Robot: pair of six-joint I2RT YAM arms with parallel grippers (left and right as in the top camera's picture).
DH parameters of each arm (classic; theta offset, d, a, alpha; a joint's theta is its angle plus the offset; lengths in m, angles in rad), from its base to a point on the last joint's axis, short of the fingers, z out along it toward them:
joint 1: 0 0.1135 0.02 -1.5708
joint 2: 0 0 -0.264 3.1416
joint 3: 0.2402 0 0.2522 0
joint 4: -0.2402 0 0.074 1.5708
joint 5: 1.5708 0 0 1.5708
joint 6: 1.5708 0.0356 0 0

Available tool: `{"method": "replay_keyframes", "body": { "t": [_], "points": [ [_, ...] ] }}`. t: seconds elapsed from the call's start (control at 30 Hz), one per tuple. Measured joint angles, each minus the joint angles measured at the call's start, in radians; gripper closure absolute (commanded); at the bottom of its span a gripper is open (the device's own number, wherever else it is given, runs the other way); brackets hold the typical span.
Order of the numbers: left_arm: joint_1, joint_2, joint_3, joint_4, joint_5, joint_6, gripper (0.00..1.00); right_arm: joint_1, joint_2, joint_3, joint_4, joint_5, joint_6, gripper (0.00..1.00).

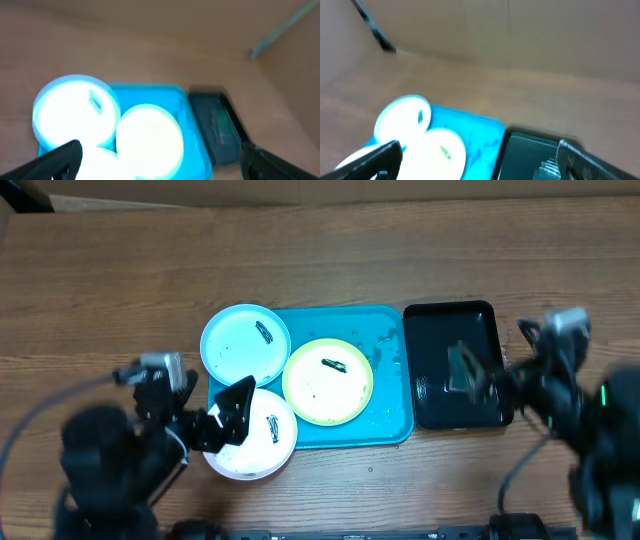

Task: Clean dirty plates on tray and stack at the side
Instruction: 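Move the left gripper to the yellow-rimmed plate's left edge and grip it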

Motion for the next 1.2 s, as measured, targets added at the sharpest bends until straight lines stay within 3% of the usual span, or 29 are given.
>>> {"method": "replay_keyframes", "body": {
  "t": [0.17, 0.2, 0.23, 0.27, 0.3, 0.37, 0.67, 0.9, 1.03, 1.13, 1.2],
  "points": [
    [0.000, 0.304, 0.303, -0.316, 0.046, 0.060, 0.00, 0.000, 0.373, 0.288, -0.325, -0.065, -0.005, 0.00],
    [0.000, 0.344, 0.332, -0.347, 0.054, 0.065, 0.04, 0.000, 0.433, 0.327, -0.371, -0.080, 0.003, 0.00],
    [0.000, 0.385, 0.354, -0.368, 0.062, 0.068, 0.32, 0.000, 0.495, 0.359, -0.412, -0.105, 0.018, 0.00],
    [0.000, 0.423, 0.370, -0.383, 0.071, 0.068, 0.50, 0.000, 0.534, 0.372, -0.431, -0.120, 0.026, 0.00],
    [0.000, 0.467, 0.378, -0.392, 0.082, 0.075, 0.76, 0.000, 0.582, 0.381, -0.447, -0.140, 0.036, 0.00],
    [0.000, 0.521, 0.381, -0.405, 0.095, 0.073, 0.96, 0.000, 0.651, 0.383, -0.458, -0.165, 0.040, 0.00],
    [-0.111, 0.692, 0.380, -0.433, 0.034, 0.043, 0.96, 0.005, 0.838, 0.383, -0.465, -0.129, 0.045, 0.12],
    [-0.270, 0.799, 0.321, -0.353, -0.143, -0.054, 0.70, 0.042, 0.852, 0.383, -0.464, 0.104, 0.131, 0.15],
    [-0.304, 0.879, 0.264, -0.288, -0.197, -0.093, 0.63, 0.053, 0.871, 0.365, -0.429, 0.210, 0.182, 0.20],
    [-0.308, 0.927, 0.250, -0.266, -0.211, -0.100, 0.63, 0.053, 0.878, 0.330, -0.385, 0.241, 0.199, 0.23],
    [-0.307, 0.974, 0.246, -0.253, -0.218, -0.108, 0.68, 0.053, 0.883, 0.290, -0.351, 0.256, 0.208, 0.23]
  ]
}}
